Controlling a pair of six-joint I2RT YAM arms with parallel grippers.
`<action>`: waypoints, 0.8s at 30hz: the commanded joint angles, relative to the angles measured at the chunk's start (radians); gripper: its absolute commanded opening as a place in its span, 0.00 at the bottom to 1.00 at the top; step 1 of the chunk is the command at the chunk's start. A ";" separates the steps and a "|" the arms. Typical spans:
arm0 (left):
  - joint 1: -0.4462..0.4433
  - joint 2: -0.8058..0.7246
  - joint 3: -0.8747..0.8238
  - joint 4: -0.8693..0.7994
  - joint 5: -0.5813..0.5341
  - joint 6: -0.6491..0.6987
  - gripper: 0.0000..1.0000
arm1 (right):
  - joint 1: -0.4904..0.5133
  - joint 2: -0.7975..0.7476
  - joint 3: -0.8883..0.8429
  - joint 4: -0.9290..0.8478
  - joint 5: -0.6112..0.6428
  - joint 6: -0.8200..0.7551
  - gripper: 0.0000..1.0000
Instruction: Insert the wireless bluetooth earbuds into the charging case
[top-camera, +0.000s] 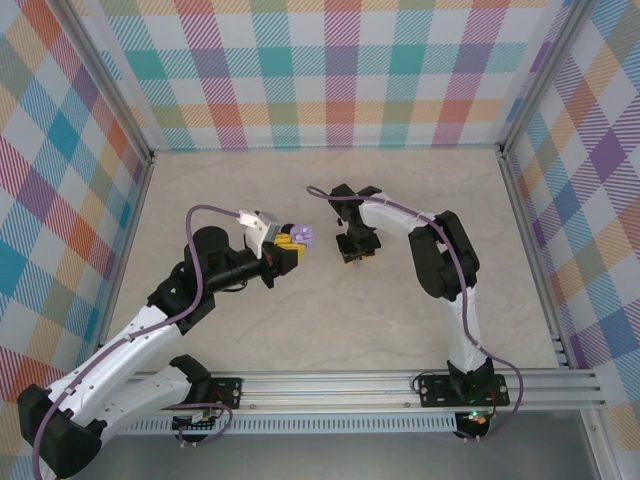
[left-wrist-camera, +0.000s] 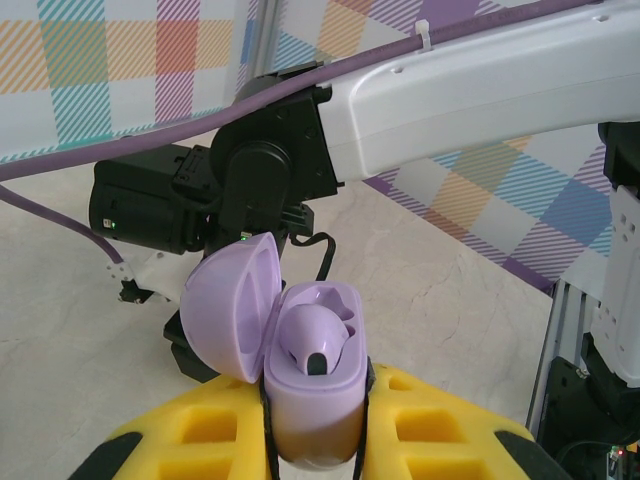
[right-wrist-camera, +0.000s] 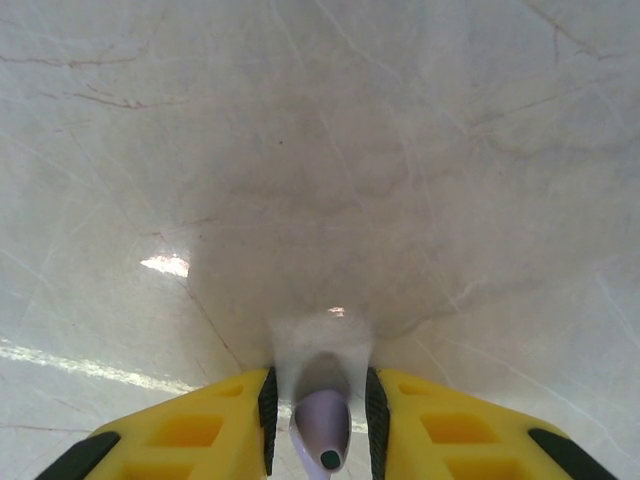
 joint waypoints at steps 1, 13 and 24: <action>-0.008 -0.001 0.030 0.021 0.019 -0.005 0.10 | 0.001 0.002 0.001 -0.071 -0.013 -0.001 0.32; -0.008 0.000 0.027 0.017 0.015 -0.005 0.10 | 0.002 0.016 -0.009 -0.060 -0.011 0.007 0.23; -0.003 0.065 0.043 -0.014 -0.143 -0.114 0.10 | -0.043 -0.066 -0.095 0.069 -0.102 0.056 0.16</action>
